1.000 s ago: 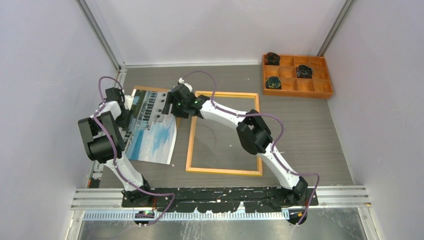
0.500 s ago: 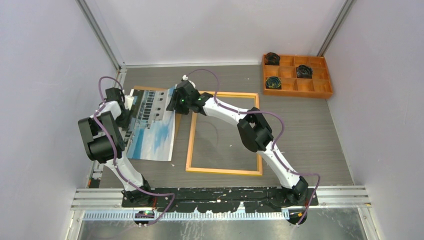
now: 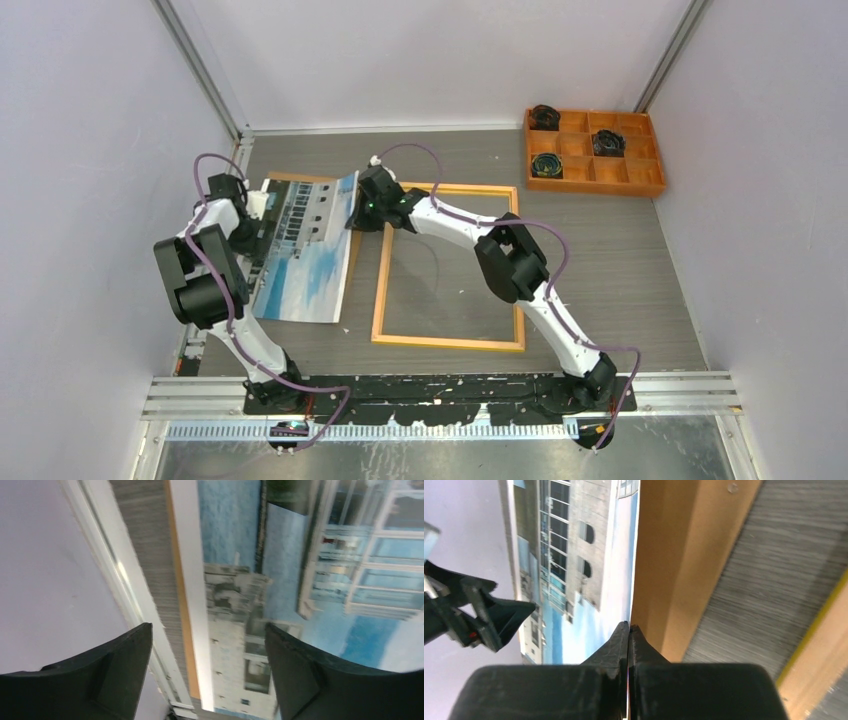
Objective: Put the photo into the frame
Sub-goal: Pick up the photo at the center of the board, then turn over the photo from the photo frame.
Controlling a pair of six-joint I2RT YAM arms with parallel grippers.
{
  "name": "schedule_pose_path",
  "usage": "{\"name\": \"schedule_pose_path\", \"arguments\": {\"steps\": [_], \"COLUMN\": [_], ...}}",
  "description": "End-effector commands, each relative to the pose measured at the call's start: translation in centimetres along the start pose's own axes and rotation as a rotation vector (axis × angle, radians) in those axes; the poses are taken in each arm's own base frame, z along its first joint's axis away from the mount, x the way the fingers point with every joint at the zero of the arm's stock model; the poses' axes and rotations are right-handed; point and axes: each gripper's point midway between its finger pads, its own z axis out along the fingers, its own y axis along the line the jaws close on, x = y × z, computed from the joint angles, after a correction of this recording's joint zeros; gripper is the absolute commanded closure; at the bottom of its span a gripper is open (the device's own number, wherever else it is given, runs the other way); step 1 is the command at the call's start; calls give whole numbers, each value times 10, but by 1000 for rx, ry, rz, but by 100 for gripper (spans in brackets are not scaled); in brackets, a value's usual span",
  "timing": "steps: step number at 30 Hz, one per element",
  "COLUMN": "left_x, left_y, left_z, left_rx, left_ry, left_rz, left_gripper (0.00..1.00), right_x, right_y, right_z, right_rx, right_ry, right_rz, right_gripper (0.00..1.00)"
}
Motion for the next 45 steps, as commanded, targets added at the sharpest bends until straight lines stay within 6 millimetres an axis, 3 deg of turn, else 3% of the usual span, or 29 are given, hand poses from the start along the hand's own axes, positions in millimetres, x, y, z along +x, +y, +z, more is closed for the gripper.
{"name": "schedule_pose_path", "arguments": {"steps": [1,3,6,10,15,19,21,23,26,30,33,40,45], "left_x": [-1,-4,-12,-13,-8,-8,-9,-11,-13,-11,-9,-10,-10], "left_y": [-16,-18,-23,-24,-29,-36,-39,-42,-45,-46,-45,-46,-45], "left_z": [-39,-54,-72,-81,-80,-80,-80,-81,-83,-83,-83,-81,-81], "left_rx": [118,146,181,185,189,193,195,193,193,184,174,179,170], "left_ry": [-24,-41,-93,-105,-105,-110,-110,-112,-118,-116,-116,-122,-125], "left_rz": [-39,-48,-68,-77,-71,-60,-52,-47,-43,-36,-27,-30,-24], "left_gripper": [4,0,0,0,0,0,0,0,0,0,0,0,0], "right_x": [-45,-55,-73,-100,-127,-138,-140,-141,-139,-120,-101,-55,-30], "right_y": [52,54,51,18,-33,-55,-61,-63,-59,-58,-77,-105,-89], "right_z": [-67,-93,-147,-235,-377,-488,-523,-540,-535,-482,-440,-347,-297], "right_rx": [-102,-95,-63,96,420,647,720,775,854,945,1001,960,768], "right_ry": [-104,-123,-168,-242,-379,-508,-541,-549,-527,-377,-233,-162,-149], "right_rz": [-59,-87,-145,-240,-400,-477,-495,-518,-594,-725,-715,-441,-208], "right_gripper": [99,99,99,99,99,99,99,99,99,99,99,99,99]}}
